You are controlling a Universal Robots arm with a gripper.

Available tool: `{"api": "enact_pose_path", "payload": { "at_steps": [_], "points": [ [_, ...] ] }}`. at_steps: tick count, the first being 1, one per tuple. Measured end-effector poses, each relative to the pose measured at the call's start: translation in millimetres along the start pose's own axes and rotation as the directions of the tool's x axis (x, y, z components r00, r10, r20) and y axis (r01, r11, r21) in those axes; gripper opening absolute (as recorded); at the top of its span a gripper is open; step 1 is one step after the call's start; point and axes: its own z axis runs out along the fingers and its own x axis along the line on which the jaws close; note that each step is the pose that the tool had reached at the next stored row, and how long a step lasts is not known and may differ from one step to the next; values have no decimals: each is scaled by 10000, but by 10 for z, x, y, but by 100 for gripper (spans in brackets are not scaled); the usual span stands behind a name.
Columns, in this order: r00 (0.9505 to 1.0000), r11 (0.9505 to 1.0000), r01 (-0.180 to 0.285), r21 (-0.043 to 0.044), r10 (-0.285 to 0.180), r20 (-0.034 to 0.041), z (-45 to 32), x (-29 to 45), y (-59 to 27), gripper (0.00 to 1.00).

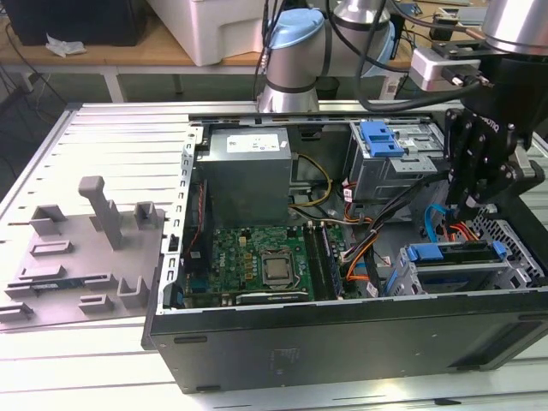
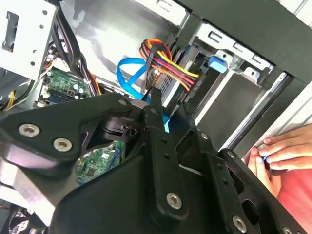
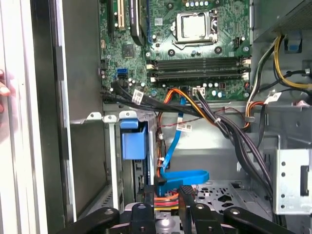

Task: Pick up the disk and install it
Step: 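Insert the second disk wire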

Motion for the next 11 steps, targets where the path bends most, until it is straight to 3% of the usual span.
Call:
{"api": "enact_pose_path", "payload": {
  "at_steps": [2, 3, 5, 6, 7, 11],
  "points": [
    [10000, 10000, -4, 0, 4, -29, 0, -1, 3, 34],
    [10000, 10000, -2, 2, 2, -79, 0, -3, 3, 34],
    [9992, 10000, 12, 6, -11, -388, 1, -19, 4, 34],
    [9983, 10000, 22, 9, -22, -586, 2, -33, 4, 34],
    [9978, 10000, 26, 10, -25, -662, 3, -47, 4, 34],
    [9976, 10000, 18, 10, -17, -688, 5, -89, 6, 34]
  ]
}}
